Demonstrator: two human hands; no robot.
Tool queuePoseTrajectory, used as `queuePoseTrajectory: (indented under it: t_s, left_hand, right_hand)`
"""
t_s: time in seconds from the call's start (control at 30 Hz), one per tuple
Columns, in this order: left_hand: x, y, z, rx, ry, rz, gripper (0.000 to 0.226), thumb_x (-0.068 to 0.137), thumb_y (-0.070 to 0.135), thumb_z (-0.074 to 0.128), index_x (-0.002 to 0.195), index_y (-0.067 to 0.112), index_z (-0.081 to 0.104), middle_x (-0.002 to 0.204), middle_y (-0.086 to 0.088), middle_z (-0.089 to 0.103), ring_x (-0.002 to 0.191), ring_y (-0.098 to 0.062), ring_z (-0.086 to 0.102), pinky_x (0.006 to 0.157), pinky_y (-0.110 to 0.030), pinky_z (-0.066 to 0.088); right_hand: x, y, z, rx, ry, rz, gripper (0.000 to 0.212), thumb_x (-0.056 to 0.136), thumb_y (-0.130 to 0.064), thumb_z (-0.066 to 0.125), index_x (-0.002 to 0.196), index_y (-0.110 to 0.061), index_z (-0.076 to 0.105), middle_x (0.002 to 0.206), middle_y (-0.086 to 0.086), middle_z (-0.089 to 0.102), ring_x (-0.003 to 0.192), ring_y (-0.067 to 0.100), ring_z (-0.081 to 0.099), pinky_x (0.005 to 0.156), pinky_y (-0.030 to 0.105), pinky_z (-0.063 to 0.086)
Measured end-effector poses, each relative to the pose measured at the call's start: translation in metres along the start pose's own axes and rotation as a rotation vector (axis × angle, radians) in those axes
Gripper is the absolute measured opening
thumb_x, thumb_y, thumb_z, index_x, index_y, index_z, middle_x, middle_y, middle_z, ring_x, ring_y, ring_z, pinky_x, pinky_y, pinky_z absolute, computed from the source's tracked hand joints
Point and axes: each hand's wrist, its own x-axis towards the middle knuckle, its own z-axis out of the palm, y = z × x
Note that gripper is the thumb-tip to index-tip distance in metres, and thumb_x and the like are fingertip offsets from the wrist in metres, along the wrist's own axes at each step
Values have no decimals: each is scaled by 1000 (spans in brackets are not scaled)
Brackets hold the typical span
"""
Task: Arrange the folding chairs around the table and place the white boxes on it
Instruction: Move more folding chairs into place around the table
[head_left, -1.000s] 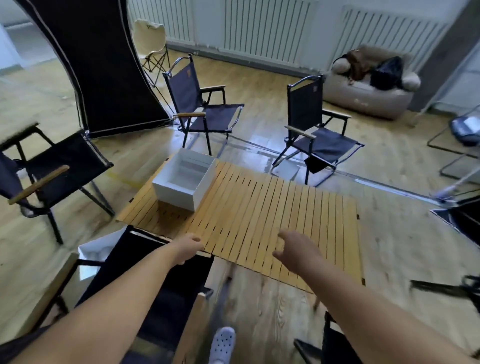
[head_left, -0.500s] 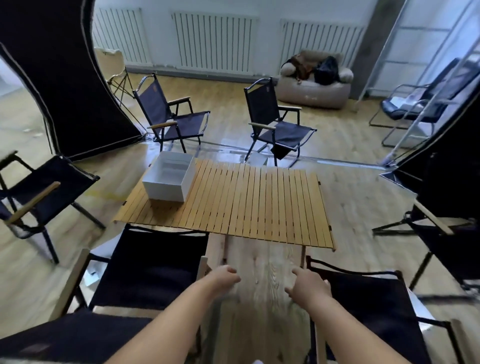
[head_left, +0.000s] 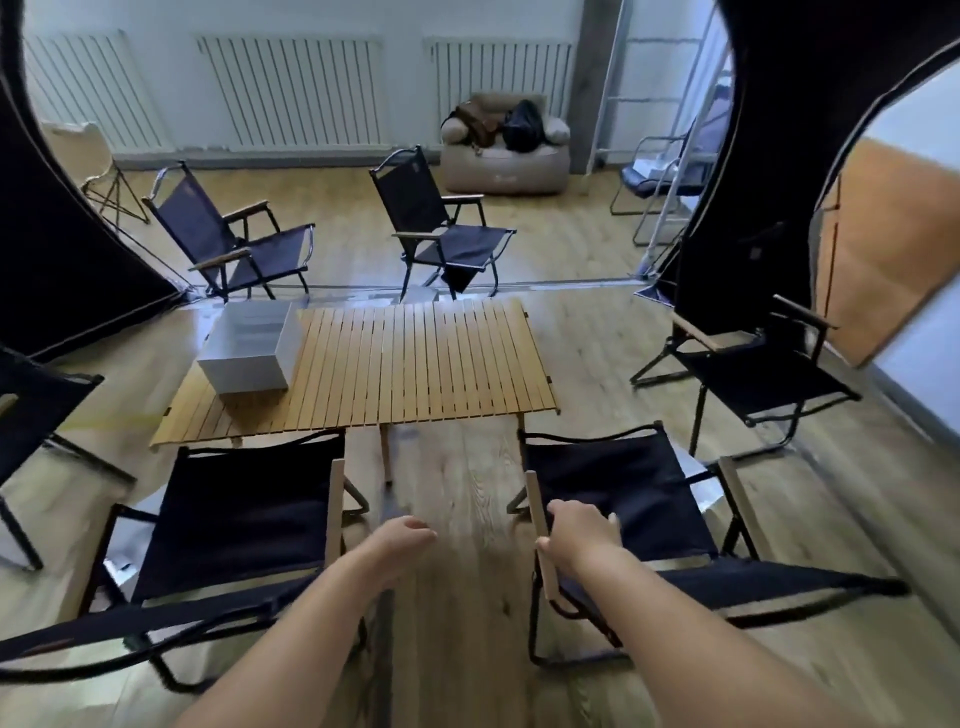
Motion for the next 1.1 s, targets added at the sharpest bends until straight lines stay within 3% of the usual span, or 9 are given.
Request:
queuePoseTrajectory:
  t_s: [0.1, 0.23, 0.4, 0.53, 0.63, 0.73, 0.9, 0.97, 1.1]
  left_hand:
    - [-14, 23, 40, -39, 2, 11, 16, 94, 20, 59, 110, 16, 61, 109, -5, 62, 99, -19, 59, 86, -32, 52]
    - [-31, 60, 111, -35, -6, -16, 33, 94, 22, 59, 122, 6, 61, 111, -10, 64, 104, -25, 62, 97, -42, 51]
    - [-52, 103, 215, -41, -81, -54, 35, 95, 17, 55, 127, 4, 57, 129, -14, 59, 107, -21, 58, 92, -31, 50]
    - [-55, 115, 275, -63, -72, -120, 38, 91, 17, 59, 124, 0, 60, 123, -16, 62, 107, -28, 61, 92, -36, 51]
    - [-55, 125, 299, 0, -51, -151, 38, 96, 17, 54, 131, 1, 55, 126, -12, 60, 115, -24, 57, 90, -28, 46]
    - [-51, 137, 307, 120, -22, -151, 41, 100, 24, 47, 136, 5, 50, 132, -8, 55, 126, -23, 52, 94, -24, 42]
    - [-24, 148, 305, 216, -15, -164, 37, 95, 26, 51, 128, 10, 58, 123, -8, 62, 113, -23, 60, 92, -30, 50]
    - [-13, 149, 307, 219, -50, -171, 38, 91, 27, 55, 125, 12, 60, 116, -6, 64, 107, -22, 62, 89, -31, 52]
    - [0, 155, 315, 234, -78, -192, 44, 96, 31, 52, 135, 11, 51, 132, -7, 55, 118, -22, 55, 93, -28, 44]
  right_hand:
    - [-20, 48, -8, 15, 30, 0, 43, 91, -42, 56, 130, -26, 52, 126, 0, 60, 121, 24, 51, 108, 49, 28]
    - [-43, 133, -17, 22, 27, 11, 42, 90, -41, 56, 129, -26, 52, 126, 0, 60, 122, 25, 51, 109, 50, 28]
    - [-62, 268, -33, 41, 15, 114, 48, 87, -45, 56, 131, -27, 50, 131, 0, 58, 123, 26, 51, 107, 49, 35]
    - [-63, 355, -41, 15, 29, 195, 38, 86, -44, 56, 121, -29, 54, 120, -2, 62, 115, 25, 56, 104, 47, 39]
    - [-54, 388, -40, 31, 19, 203, 44, 86, -46, 58, 127, -32, 52, 126, -3, 61, 117, 23, 56, 103, 46, 41]
    - [-39, 402, -37, 32, 24, 177, 21, 82, -45, 59, 96, -31, 51, 112, -3, 65, 107, 23, 58, 99, 44, 42]
    - [-10, 414, -35, 22, -8, 172, 24, 79, -45, 59, 96, -31, 52, 111, -5, 61, 107, 23, 56, 97, 43, 43]
    - [3, 424, -33, 15, -57, 173, 34, 78, -48, 59, 107, -32, 54, 119, -4, 60, 111, 23, 55, 96, 42, 44]
    - [26, 451, -30, -13, -106, 232, 63, 75, -55, 61, 132, -30, 48, 132, -5, 54, 120, 23, 52, 96, 41, 45]
